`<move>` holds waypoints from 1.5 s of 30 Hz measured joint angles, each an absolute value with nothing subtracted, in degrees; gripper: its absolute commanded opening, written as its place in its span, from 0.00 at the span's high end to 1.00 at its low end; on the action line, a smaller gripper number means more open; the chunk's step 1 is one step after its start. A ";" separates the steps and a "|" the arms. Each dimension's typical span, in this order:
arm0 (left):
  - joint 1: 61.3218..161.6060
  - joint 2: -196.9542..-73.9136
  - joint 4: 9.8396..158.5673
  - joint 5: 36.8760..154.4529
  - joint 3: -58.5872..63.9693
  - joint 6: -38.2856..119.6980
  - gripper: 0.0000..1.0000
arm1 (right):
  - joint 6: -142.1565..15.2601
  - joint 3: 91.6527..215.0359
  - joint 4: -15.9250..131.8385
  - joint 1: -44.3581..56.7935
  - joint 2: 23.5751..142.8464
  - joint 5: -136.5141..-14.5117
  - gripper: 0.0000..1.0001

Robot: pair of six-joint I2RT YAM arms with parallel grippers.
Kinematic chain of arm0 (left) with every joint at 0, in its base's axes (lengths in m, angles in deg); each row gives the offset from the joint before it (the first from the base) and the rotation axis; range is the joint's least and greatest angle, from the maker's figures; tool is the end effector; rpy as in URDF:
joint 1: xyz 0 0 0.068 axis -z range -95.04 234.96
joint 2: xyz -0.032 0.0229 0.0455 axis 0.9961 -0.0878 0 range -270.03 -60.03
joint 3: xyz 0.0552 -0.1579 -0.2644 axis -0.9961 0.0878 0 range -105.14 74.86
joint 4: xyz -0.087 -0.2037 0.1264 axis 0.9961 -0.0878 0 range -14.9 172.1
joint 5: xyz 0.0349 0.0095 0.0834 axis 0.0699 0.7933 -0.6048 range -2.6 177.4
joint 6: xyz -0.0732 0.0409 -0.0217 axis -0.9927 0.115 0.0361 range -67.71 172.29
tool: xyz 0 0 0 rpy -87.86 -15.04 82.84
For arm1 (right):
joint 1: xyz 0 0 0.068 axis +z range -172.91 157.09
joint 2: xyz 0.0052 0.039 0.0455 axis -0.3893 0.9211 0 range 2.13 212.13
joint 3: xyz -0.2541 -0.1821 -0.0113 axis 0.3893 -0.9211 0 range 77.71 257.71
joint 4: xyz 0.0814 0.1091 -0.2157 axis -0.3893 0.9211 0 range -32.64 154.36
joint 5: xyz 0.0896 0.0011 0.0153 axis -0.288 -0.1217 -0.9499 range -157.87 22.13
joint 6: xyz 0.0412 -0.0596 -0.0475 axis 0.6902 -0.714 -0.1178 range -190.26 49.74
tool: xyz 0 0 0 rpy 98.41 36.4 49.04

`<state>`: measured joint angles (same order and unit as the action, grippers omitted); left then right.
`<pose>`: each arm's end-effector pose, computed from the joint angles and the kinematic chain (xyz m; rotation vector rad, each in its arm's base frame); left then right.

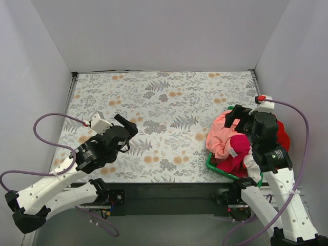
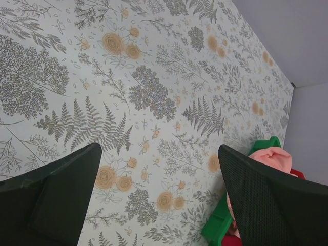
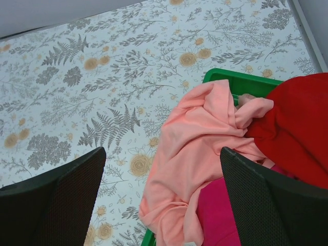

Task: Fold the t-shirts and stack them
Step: Grab the tshirt from the pile

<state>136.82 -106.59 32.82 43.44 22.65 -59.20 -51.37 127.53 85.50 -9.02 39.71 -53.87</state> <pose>0.1249 -0.0732 0.3291 -1.4000 1.6908 -0.7901 0.1411 0.0159 0.3681 0.2501 1.8263 0.1748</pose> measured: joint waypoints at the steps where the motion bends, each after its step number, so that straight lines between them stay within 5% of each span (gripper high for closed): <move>1: 136.82 -106.29 32.71 43.44 22.65 -59.15 0.03 | -51.70 127.53 85.50 -9.02 39.71 -54.44 0.02; 8: 136.82 -106.38 32.82 43.53 23.03 -58.98 0.02 | -54.43 127.51 85.26 -9.02 44.06 -58.07 0.02; 14: 136.82 -108.54 33.06 44.40 24.14 -58.65 0.02 | -55.15 128.71 86.03 -9.02 61.92 -52.58 0.09; 20: 136.82 -110.20 32.98 45.06 25.69 -58.67 0.02 | -53.51 128.82 89.06 -9.22 72.85 -48.39 0.24; 21: 136.82 -110.35 33.00 45.06 25.71 -58.67 0.02 | -53.18 128.82 89.17 -9.48 73.53 -48.26 0.36; 24: 136.82 -110.46 33.00 45.03 25.71 -58.69 0.02 | -52.18 128.82 89.33 -10.31 74.51 -48.47 0.48; 28: 136.82 -110.44 33.09 45.01 25.76 -58.69 0.02 | -51.80 128.82 89.06 -10.92 74.66 -50.11 0.52; 33: 136.82 -110.13 33.17 44.99 26.37 -58.69 0.02 | -51.87 128.80 88.10 -11.93 75.89 -53.68 0.81; 37: 136.82 -109.98 33.17 44.99 26.44 -58.69 0.02 | -51.83 128.80 87.64 -12.10 75.95 -54.57 0.88; 38: 136.82 -109.94 33.19 44.99 26.44 -58.69 0.02 | -51.80 128.82 87.67 -12.10 75.73 -54.55 0.98; 45: 136.82 -109.79 33.19 44.97 26.44 -58.69 0.02 | -52.53 132.69 89.98 -12.45 67.56 -53.44 0.99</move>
<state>136.82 -109.79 33.19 44.97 26.44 -58.69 -52.53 132.69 89.98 -12.45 67.56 -53.44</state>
